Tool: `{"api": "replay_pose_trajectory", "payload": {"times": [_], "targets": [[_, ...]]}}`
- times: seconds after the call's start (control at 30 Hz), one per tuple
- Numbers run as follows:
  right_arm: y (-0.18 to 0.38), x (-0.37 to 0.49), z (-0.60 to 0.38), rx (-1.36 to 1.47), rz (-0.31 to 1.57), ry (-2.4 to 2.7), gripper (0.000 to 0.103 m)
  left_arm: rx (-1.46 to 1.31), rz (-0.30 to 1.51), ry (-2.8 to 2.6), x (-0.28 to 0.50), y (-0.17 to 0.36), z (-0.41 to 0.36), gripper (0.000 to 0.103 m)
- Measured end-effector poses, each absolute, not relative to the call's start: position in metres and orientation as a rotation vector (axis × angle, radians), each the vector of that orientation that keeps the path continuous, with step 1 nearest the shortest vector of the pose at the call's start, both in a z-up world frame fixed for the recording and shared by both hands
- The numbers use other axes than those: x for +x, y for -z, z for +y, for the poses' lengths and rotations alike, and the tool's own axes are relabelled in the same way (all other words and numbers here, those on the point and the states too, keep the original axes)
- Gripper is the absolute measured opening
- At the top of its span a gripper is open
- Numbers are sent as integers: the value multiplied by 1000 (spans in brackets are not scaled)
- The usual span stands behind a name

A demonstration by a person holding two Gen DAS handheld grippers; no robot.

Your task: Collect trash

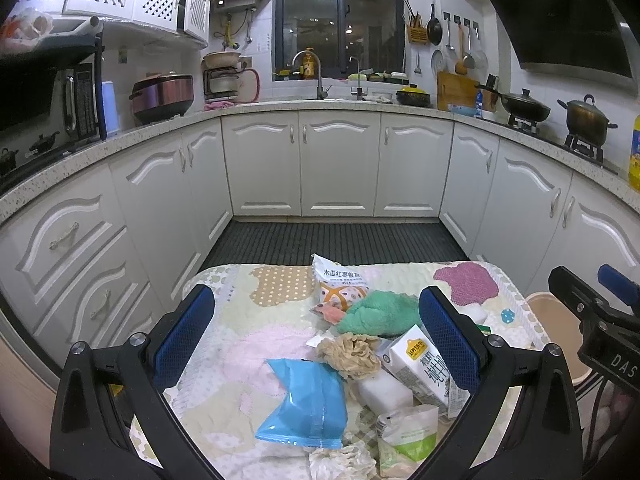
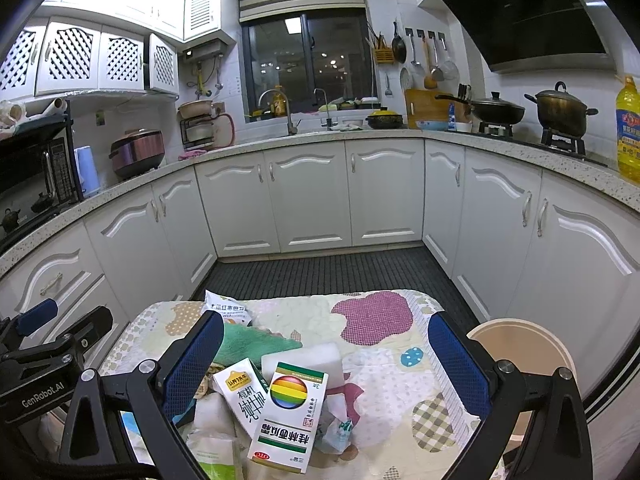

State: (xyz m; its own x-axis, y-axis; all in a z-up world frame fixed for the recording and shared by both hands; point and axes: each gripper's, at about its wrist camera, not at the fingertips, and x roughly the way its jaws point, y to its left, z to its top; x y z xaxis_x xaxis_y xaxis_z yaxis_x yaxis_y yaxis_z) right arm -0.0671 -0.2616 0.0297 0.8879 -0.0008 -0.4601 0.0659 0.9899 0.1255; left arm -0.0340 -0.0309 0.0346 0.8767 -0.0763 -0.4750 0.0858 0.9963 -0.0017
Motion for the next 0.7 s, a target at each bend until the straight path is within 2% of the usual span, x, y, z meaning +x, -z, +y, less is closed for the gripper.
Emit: {"api": "replay_pose_trajectory", "payload": {"times": [0.7], "targets": [[-29, -65, -265, 135, 488, 41, 101, 17, 492, 85, -34, -34, -32, 102]]}}
